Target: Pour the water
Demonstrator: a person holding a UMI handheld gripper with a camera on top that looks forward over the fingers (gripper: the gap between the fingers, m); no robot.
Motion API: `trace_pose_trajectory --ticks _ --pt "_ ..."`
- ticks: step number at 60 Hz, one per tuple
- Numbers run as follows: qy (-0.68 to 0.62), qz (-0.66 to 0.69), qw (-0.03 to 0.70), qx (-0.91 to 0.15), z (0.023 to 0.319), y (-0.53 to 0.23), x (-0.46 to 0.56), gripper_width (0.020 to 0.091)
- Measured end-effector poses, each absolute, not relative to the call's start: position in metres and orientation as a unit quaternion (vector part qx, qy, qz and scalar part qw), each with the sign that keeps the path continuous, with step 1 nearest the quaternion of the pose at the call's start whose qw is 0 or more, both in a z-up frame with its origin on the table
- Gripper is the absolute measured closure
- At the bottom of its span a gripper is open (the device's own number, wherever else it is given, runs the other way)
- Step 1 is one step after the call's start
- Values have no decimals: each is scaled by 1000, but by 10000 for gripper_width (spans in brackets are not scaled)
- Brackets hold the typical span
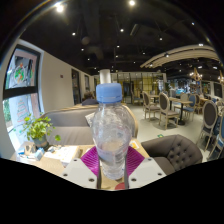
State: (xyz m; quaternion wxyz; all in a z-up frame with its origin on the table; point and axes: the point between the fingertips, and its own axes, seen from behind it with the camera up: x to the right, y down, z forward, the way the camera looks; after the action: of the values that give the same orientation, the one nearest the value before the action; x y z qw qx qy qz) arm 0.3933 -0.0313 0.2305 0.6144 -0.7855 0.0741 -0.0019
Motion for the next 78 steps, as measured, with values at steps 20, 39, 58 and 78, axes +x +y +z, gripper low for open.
trace_pose_trajectory --ticks 20,39,58,78 --pt "64 -31 541 -838 92 -24 423 796" --pt "65 -32 529 -845 54 -14 425 771" --pt "111 -20 500 -859 48 -31 432 395" --pt "118 -54 436 -890 71 -111 429 248"
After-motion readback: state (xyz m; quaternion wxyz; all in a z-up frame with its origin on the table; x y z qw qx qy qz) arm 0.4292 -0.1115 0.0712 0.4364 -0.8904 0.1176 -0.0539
